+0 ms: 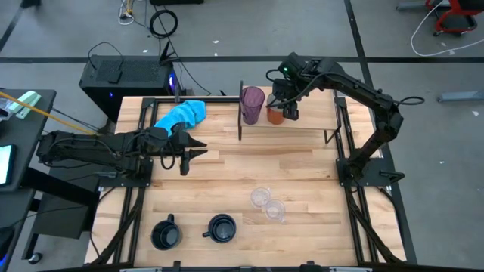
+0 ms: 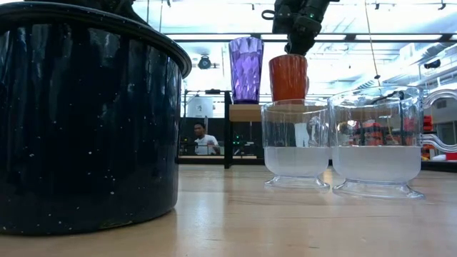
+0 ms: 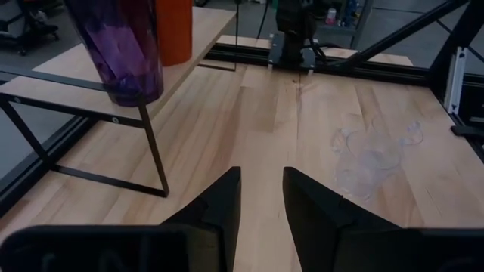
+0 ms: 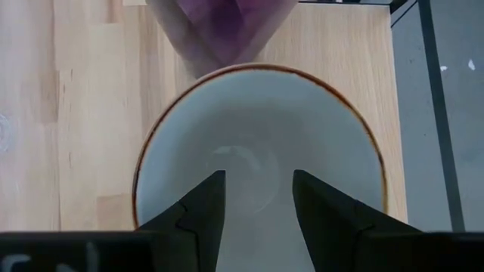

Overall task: Stack small to large cups/mugs on shelf
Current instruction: Put the brown mug on the shelf

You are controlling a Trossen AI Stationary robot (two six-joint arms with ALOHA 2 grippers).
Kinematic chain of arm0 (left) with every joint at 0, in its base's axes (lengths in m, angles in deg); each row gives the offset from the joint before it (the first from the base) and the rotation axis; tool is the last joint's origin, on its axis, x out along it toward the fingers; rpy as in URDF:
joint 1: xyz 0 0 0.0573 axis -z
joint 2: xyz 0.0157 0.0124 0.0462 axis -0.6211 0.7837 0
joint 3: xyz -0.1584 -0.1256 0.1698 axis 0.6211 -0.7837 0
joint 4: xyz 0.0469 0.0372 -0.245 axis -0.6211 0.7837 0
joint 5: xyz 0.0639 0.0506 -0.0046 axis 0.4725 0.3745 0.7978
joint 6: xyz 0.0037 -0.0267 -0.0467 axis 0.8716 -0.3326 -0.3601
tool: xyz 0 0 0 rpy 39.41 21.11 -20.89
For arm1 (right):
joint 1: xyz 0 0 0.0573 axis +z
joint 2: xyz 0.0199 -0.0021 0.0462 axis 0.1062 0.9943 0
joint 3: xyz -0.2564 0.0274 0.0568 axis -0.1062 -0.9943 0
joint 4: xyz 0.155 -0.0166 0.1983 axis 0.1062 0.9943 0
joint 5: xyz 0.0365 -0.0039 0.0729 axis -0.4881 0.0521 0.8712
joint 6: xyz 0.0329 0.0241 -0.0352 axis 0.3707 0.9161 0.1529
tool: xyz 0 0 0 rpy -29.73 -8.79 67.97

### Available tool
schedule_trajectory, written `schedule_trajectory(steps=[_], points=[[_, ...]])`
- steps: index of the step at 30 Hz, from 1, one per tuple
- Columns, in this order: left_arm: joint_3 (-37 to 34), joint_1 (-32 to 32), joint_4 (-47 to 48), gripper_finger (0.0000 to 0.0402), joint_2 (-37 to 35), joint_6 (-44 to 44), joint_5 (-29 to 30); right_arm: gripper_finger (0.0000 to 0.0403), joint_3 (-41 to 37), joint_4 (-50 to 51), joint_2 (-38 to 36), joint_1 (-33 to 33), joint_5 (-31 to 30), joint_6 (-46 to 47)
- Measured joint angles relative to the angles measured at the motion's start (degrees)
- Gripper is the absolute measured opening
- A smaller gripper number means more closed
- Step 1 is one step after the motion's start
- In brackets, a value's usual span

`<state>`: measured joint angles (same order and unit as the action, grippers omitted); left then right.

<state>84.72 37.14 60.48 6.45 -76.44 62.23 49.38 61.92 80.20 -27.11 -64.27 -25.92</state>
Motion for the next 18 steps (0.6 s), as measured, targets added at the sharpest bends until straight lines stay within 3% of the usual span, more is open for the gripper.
schedule_trajectory(steps=[18], points=[[0.0,0.0,0.0,0.0107,0.0,0.0,0.0,0.0161,0.0,-3.5,0.0,0.8,3.9,-2.7]])
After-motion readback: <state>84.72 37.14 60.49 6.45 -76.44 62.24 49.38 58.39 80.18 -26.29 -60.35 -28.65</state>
